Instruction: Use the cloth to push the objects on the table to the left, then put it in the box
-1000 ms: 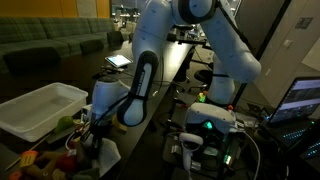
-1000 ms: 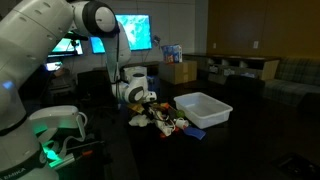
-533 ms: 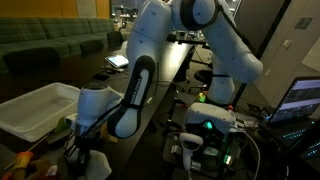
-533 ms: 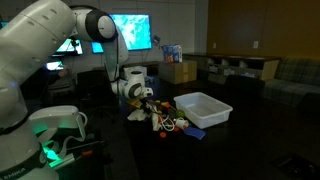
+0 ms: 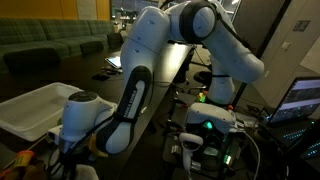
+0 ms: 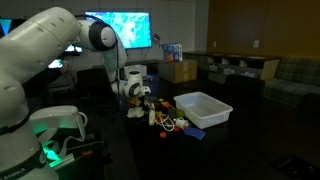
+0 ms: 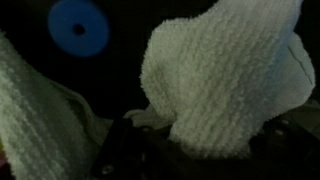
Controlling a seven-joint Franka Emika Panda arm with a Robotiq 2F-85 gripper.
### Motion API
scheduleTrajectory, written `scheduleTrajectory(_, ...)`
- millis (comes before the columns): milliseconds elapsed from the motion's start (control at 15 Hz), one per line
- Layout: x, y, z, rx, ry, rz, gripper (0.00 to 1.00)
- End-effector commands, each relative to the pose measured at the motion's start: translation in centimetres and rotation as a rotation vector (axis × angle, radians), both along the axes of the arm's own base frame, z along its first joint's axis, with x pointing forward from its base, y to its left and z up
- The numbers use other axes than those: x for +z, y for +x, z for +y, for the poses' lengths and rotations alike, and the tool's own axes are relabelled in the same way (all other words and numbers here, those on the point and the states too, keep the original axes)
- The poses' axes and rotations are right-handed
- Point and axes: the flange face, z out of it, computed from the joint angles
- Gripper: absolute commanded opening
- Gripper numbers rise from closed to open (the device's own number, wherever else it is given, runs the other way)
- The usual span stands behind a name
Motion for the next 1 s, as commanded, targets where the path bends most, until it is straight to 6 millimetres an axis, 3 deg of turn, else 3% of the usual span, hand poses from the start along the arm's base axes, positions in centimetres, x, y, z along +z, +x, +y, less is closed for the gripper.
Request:
scheduleTrajectory(0, 1.9, 1.2, 2.2, -0.003, 0.031, -0.024, 0.00)
scheduleTrajectory(267, 2.8, 1.5, 1.5, 0.035, 0.015, 0.008, 0.00)
scheduleTrajectory(600, 4.0, 0.7, -2.3, 0.091, -0.008, 0.075, 0.00)
scheduleTrajectory(933, 8.6, -0.3, -7.2, 0.151, 0.021, 0.043, 0.00)
